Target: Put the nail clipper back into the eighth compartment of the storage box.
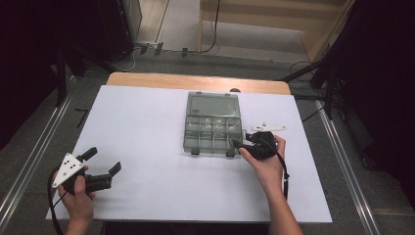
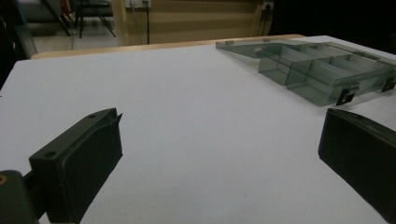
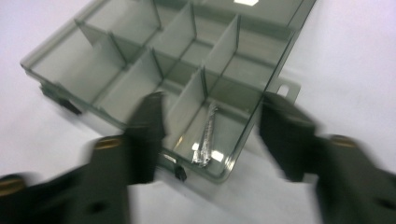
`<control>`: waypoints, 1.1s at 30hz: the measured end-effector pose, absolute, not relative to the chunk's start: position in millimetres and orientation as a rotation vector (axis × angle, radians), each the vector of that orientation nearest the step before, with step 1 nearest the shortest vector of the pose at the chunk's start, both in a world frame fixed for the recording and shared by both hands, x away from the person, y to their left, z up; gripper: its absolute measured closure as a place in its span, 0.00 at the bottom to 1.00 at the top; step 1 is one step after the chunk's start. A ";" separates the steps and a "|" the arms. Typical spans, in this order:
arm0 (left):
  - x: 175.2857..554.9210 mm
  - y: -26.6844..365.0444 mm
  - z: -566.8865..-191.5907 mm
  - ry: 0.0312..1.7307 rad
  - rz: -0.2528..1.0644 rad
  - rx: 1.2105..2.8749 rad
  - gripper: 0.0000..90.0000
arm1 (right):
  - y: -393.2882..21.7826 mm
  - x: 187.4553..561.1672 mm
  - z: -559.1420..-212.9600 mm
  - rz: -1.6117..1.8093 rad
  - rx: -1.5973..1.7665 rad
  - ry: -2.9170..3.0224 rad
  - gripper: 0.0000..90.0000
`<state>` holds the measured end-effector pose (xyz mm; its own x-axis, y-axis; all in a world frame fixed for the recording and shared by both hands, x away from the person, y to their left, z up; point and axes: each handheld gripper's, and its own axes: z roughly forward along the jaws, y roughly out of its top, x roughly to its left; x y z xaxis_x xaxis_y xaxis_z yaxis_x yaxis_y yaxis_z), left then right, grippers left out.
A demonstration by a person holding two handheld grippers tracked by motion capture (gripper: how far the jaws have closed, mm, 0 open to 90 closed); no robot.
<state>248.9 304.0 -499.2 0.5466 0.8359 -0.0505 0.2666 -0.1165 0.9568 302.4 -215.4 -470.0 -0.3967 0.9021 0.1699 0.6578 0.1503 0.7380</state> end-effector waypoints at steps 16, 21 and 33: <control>248.9 303.8 -499.2 0.942 0.635 1.665 0.00 | -239.8 274.0 -462.8 1.287 1.426 1.934 0.00; 248.8 303.8 -499.1 0.940 0.636 1.668 0.00 | -250.5 263.8 -463.6 1.308 1.417 1.885 0.00; 248.7 303.2 -499.2 0.941 0.637 1.667 0.00 | -271.7 242.3 -468.3 1.334 1.400 1.810 0.00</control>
